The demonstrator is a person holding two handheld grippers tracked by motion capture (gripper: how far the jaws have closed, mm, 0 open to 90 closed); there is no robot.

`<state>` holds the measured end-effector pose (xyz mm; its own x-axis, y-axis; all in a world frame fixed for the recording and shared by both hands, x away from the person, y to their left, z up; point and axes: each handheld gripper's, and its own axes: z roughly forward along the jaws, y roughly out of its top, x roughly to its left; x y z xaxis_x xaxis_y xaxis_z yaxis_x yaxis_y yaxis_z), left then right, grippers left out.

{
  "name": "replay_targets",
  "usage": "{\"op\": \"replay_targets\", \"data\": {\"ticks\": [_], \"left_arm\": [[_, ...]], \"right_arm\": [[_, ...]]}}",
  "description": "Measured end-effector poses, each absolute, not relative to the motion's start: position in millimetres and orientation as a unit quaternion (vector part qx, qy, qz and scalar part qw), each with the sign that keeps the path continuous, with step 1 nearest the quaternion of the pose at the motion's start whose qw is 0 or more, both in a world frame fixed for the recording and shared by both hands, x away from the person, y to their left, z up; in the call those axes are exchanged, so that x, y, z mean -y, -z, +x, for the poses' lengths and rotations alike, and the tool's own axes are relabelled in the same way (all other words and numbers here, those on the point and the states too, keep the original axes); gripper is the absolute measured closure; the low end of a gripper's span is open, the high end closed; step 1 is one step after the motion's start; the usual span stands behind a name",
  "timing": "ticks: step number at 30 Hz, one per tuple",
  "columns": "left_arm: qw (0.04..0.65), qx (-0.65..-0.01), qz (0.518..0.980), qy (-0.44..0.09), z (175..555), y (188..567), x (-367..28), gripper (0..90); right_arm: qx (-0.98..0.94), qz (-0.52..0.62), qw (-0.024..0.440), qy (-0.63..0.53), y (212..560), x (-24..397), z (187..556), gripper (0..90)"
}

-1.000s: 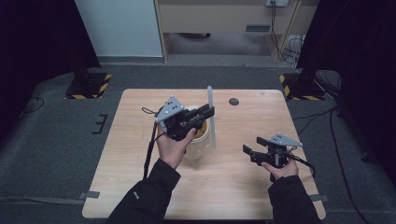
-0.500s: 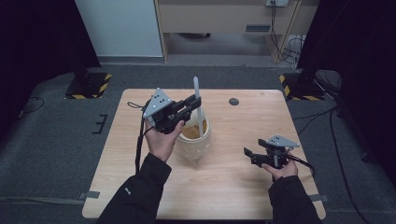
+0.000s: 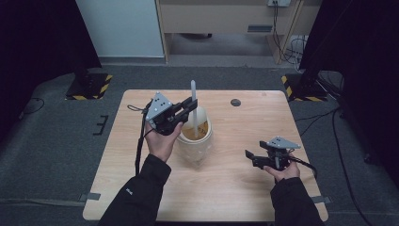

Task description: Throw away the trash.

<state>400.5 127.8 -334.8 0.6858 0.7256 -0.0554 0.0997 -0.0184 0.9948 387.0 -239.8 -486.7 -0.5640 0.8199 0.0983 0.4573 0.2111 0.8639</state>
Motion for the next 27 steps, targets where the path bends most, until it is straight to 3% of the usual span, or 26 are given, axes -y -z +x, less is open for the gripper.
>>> {"op": "replay_targets", "data": {"ticks": [23,27], "left_arm": [[0.602,-0.330,0.693,-0.221,392,386,-140,73.0],[0.600,-0.329,0.695,-0.220,380,388,-153,63.4]], "right_arm": [[-0.758,0.421,0.193,-0.459,488,240,387,22.4],[-0.757,0.424,0.193,-0.457,488,241,387,22.3]]}}
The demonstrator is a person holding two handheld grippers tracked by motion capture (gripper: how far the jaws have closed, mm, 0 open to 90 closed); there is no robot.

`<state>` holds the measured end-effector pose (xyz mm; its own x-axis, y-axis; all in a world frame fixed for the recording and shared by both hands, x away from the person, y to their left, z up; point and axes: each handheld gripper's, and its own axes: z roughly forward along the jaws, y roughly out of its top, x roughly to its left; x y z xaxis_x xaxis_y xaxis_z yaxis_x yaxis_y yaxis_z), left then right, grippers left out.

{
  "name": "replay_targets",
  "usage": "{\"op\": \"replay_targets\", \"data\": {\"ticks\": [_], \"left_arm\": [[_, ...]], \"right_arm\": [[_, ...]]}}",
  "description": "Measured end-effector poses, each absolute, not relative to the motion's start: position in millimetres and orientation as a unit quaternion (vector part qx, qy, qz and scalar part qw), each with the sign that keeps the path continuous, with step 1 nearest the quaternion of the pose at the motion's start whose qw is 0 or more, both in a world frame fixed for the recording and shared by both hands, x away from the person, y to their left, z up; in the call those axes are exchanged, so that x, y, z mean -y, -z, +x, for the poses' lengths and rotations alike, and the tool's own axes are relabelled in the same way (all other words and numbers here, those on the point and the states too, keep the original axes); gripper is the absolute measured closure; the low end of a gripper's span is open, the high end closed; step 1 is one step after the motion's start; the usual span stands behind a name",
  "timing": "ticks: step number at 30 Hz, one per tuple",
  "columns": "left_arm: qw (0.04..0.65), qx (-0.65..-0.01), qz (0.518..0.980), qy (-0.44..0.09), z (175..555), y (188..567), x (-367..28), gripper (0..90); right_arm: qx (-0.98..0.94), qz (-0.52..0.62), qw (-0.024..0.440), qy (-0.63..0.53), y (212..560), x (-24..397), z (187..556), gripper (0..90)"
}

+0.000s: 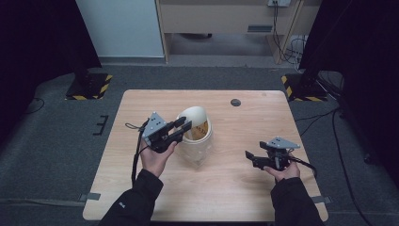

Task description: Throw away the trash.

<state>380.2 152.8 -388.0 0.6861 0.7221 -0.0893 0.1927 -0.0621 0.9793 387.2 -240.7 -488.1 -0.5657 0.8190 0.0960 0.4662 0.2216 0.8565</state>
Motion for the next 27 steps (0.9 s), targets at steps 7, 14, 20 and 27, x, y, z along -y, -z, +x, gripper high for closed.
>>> {"op": "replay_targets", "data": {"ticks": [7,14,20,27], "left_arm": [[0.550,-0.347,0.727,-0.219,353,414,-189,50.7],[0.465,-0.417,0.758,-0.185,342,465,-231,31.8],[0.405,-0.457,0.773,-0.172,347,488,-250,17.9],[0.343,-0.487,0.782,-0.183,354,510,-266,17.2]], "right_arm": [[-0.758,0.436,0.191,-0.446,491,243,388,19.7],[-0.767,0.457,0.183,-0.411,500,246,388,16.8],[-0.770,0.470,0.185,-0.389,505,254,390,13.8],[-0.770,0.488,0.191,-0.363,515,269,394,12.0]]}}
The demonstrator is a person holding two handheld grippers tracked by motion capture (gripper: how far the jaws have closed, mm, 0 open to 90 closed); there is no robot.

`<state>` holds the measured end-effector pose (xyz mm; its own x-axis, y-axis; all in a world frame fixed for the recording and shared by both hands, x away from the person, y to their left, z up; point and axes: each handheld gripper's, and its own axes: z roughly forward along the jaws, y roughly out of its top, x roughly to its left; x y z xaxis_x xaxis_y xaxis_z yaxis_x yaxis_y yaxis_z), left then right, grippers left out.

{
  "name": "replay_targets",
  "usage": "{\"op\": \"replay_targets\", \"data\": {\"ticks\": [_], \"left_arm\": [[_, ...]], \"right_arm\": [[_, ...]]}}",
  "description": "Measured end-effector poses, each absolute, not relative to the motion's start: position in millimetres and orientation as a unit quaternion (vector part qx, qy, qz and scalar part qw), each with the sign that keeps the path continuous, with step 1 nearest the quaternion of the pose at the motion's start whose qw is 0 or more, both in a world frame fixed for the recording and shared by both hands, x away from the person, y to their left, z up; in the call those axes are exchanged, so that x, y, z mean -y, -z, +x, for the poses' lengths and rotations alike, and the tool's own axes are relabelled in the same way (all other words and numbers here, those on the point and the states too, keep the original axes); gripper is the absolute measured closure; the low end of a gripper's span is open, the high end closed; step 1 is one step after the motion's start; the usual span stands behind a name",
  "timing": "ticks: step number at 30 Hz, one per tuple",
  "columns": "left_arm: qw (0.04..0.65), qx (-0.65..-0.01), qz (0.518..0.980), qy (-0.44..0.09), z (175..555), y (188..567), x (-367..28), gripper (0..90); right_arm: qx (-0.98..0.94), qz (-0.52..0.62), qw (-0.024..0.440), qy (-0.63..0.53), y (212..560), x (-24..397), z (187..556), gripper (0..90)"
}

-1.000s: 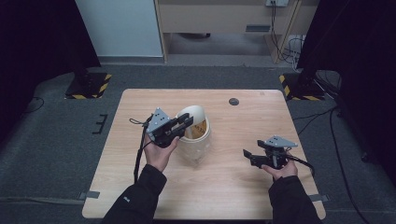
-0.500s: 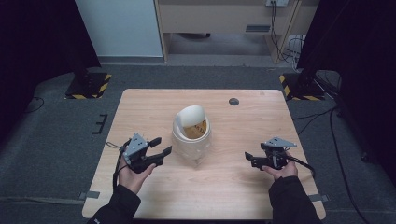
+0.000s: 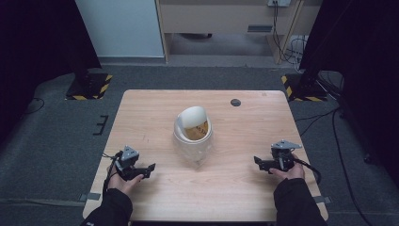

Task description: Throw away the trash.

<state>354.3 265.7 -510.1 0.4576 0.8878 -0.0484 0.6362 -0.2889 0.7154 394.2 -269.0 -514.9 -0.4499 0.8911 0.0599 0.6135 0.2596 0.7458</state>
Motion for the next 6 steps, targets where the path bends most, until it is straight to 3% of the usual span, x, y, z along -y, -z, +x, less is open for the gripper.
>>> {"op": "replay_targets", "data": {"ticks": [6], "left_arm": [[0.327,-0.480,0.791,-0.189,360.9,514.9,-264.1,15.4]], "right_arm": [[-0.772,0.499,0.192,-0.343,520.7,275.8,397.9,10.2]]}}
